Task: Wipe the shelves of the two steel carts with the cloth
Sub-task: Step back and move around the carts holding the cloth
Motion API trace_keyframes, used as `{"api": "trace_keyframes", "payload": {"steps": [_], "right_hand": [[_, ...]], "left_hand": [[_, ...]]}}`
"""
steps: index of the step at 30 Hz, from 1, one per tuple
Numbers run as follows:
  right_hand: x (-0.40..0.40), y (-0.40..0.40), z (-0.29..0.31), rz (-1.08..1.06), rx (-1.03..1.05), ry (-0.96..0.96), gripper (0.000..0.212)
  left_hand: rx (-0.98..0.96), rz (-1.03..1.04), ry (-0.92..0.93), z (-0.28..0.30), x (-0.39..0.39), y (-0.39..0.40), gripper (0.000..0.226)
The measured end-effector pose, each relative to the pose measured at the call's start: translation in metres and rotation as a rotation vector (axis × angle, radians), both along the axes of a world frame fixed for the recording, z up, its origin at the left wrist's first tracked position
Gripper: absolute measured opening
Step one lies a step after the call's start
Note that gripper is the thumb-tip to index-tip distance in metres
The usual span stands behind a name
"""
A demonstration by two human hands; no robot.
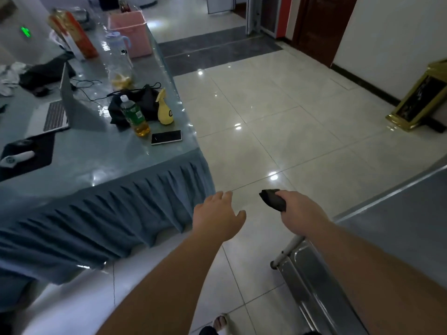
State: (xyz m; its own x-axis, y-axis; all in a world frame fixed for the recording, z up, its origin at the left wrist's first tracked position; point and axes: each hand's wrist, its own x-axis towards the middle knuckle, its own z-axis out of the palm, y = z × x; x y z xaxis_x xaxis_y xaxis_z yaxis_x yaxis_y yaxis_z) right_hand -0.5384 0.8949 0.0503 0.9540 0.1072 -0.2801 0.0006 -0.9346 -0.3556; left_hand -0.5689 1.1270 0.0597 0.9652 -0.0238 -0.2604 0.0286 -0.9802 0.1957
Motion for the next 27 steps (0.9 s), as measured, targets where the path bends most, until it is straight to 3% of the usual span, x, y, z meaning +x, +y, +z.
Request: {"api": "trace_keyframes", "payload": {"steps": [9, 13, 19, 27], "right_hand": [[0.083, 0.013, -0.009, -0.089, 0.005, 0.021, 0.046], [0.142, 0.019, -0.018, -0.119, 0.054, 0.031, 0.049], [0.254, 0.031, 0.021, -0.065, 0.230, -0.069, 0.045], [0.330, -0.028, 0.020, -0.173, 0.188, -0.052, 0.046]], "left_hand": [[0.043, -0.041, 0.059, -0.010, 0.067, 0.045, 0.073], [0.087, -0.075, 0.029, -0.003, 0.131, 0.048, 0.074], [0.077, -0.070, -0.017, 0.035, 0.249, 0.029, 0.078], [0.068, -0.152, 0.021, 0.031, 0.355, -0.019, 0.078]]}}
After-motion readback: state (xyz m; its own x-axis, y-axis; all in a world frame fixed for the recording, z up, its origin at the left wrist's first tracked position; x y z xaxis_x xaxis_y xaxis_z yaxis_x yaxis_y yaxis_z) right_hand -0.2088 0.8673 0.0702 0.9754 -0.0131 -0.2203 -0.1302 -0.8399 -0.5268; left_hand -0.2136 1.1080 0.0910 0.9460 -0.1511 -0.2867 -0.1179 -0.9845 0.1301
